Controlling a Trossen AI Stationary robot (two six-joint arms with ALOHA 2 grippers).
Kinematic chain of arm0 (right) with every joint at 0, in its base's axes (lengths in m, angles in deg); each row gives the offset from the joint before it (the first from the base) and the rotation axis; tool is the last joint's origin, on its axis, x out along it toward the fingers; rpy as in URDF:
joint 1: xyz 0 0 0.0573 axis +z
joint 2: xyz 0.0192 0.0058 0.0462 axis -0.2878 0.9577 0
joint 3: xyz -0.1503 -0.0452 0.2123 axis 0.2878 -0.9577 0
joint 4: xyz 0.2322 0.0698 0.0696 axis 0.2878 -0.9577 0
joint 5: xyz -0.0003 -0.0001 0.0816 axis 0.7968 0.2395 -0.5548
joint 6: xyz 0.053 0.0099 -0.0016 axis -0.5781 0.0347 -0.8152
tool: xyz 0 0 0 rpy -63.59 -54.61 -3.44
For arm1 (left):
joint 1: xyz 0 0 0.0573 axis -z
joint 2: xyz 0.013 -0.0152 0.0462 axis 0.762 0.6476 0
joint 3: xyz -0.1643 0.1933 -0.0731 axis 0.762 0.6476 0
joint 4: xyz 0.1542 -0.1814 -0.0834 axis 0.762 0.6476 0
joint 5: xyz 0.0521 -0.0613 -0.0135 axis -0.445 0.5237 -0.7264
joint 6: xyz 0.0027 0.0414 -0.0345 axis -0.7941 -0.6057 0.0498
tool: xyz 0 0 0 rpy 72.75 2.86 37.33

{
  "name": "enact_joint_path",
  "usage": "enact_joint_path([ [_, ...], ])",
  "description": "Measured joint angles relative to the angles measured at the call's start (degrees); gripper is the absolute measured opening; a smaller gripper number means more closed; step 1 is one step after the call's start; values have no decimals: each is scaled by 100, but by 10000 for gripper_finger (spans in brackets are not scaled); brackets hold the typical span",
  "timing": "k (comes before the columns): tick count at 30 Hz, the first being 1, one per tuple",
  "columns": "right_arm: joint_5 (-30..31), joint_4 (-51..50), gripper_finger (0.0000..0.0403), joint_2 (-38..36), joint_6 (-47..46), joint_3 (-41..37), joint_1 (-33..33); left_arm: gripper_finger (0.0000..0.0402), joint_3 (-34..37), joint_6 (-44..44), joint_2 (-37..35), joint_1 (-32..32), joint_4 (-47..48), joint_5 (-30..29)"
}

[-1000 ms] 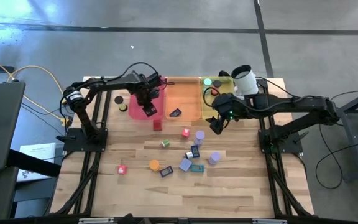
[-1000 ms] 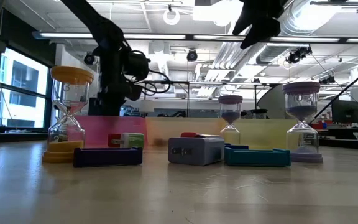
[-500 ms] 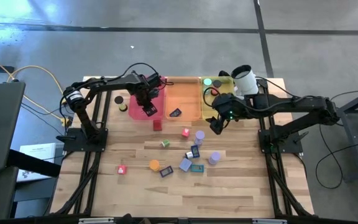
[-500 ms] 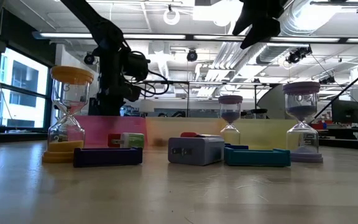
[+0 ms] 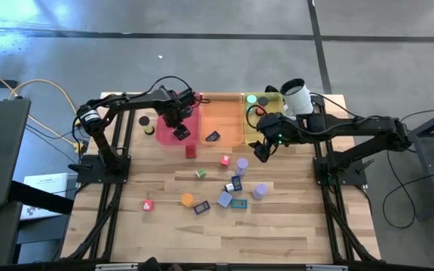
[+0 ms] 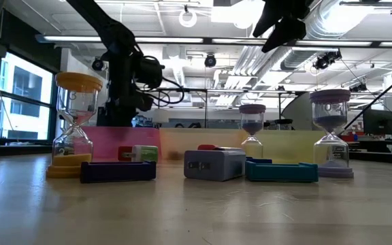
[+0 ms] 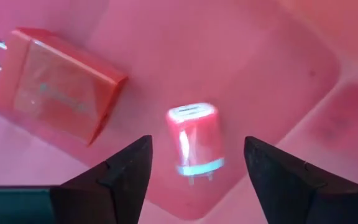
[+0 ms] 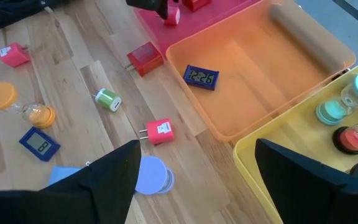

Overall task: Pick & Place Office items
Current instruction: Put the red charger adapter into the pink bin

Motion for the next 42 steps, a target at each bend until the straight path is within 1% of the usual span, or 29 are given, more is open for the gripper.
enact_joint_path([
  [2,2,0,306,0,0,0,0,247,-8,-29,-27,-7,175,-16],
  [6,0,-2,306,0,28,0,-1,248,-15,-12,-233,-24,312,-238],
  [14,-2,-9,306,0,173,0,0,248,-28,83,-1174,-8,323,-341],
  [16,0,-18,306,0,173,0,-2,248,-32,119,-1473,45,325,-97],
  [20,0,-66,306,0,175,0,-1,248,-39,-5,-1966,388,290,960],
  [22,-2,-97,306,0,175,0,0,248,-39,-29,-2091,637,284,1216],
  [23,-2,-103,306,0,175,0,-2,248,-39,-8,-2131,764,281,1248],
  [29,-3,-123,306,0,151,0,-2,248,-39,254,-2119,1569,256,1240],
  [32,-152,-115,306,0,137,0,-2,248,-39,505,-2033,1869,248,1241],
  [37,-425,-81,306,0,31,0,0,248,-39,1496,-1838,2202,164,1224],
  [42,-437,-88,306,0,-40,0,11,248,-39,2442,-1698,2501,85,1224],
])
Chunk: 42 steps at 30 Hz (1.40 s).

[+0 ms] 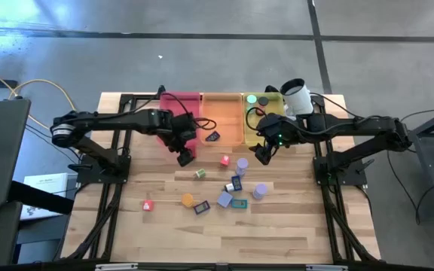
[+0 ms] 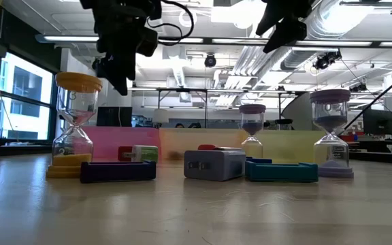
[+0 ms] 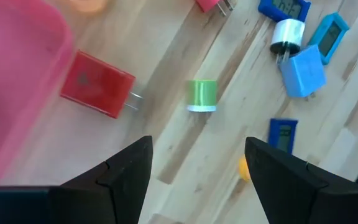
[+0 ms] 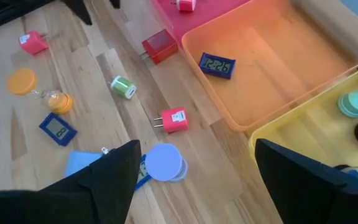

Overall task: Pick & Place Office items
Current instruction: Put the red charger adapter into the pink bin

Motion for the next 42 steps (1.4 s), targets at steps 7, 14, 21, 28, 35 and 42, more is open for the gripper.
enact_joint_path([
  [7,2,-4,306,0,-113,0,166,248,0,1962,122,403,-31,-755],
  [14,4,51,306,0,-138,0,264,248,2,4604,533,406,-14,-1545],
  [21,-7,42,306,0,-291,0,270,248,2,4378,1106,156,-116,-1350],
  [28,2,39,306,0,-380,0,414,248,2,4244,1592,-119,-192,-754],
  [35,4,35,306,0,-378,0,479,248,2,4169,1696,-283,-274,-826],
  [42,50,35,306,0,-375,0,479,248,2,4216,1696,-343,-500,-965],
])
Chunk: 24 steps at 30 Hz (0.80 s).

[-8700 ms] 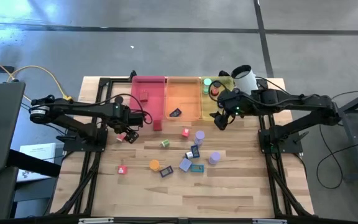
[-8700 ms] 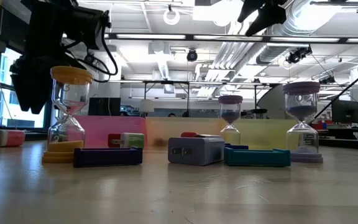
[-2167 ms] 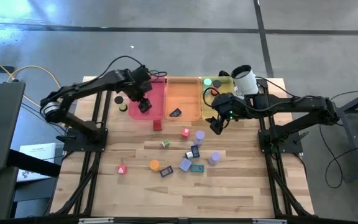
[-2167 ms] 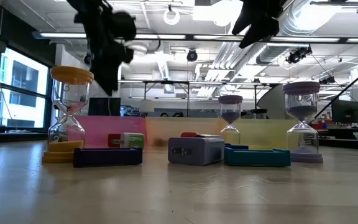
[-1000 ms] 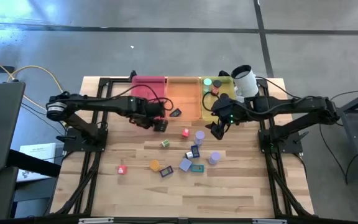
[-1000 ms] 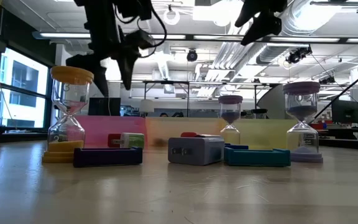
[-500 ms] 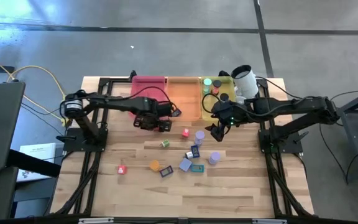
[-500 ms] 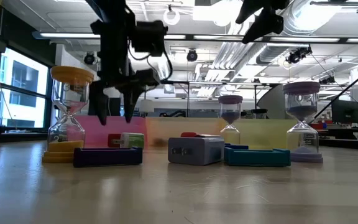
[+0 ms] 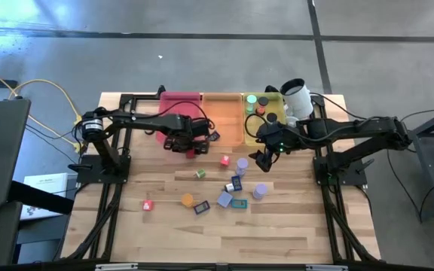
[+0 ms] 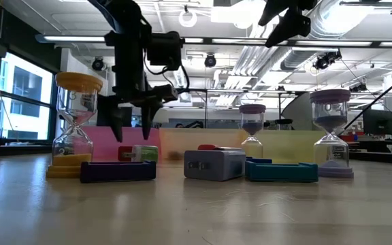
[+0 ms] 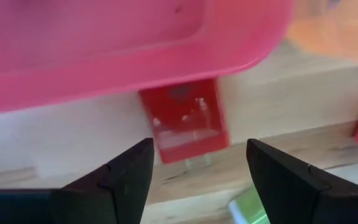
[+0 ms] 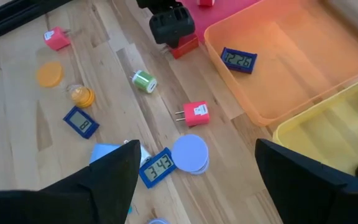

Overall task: Pick & Place Office items
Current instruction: Put the red charger adapter into the pink bin

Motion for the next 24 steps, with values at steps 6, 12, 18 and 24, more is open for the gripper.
enact_joint_path([
  [6,0,0,306,0,2,0,0,248,0,10,0,2,-196,-86],
  [12,0,0,306,0,4,0,0,248,0,-159,0,2,-192,-64],
  [18,0,0,306,0,4,0,0,248,0,-526,0,2,-192,213],
  [24,0,11,306,0,6,0,0,248,0,-712,0,-111,-192,546],
])
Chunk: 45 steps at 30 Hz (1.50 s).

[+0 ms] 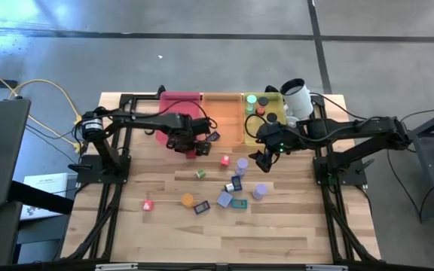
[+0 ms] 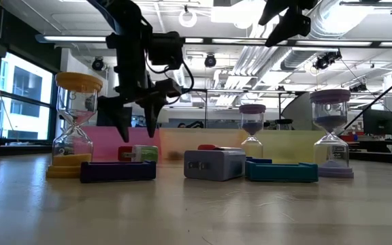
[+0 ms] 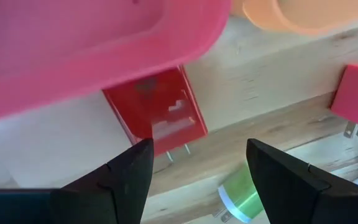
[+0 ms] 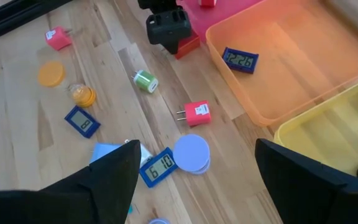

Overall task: Pick & Place Office items
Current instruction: Put the red charger adapter into the pink bin

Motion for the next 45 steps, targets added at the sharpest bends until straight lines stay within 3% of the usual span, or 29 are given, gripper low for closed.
enact_joint_path([
  [18,0,39,306,0,1,0,0,248,0,-747,-2,1,2,201],
  [22,0,46,306,0,2,0,0,248,0,-148,-2,1,136,46],
  [41,0,205,306,0,2,0,0,248,0,-1005,-2,15,108,301],
  [45,0,203,306,0,4,0,0,248,1,-1272,-2,9,114,611],
])
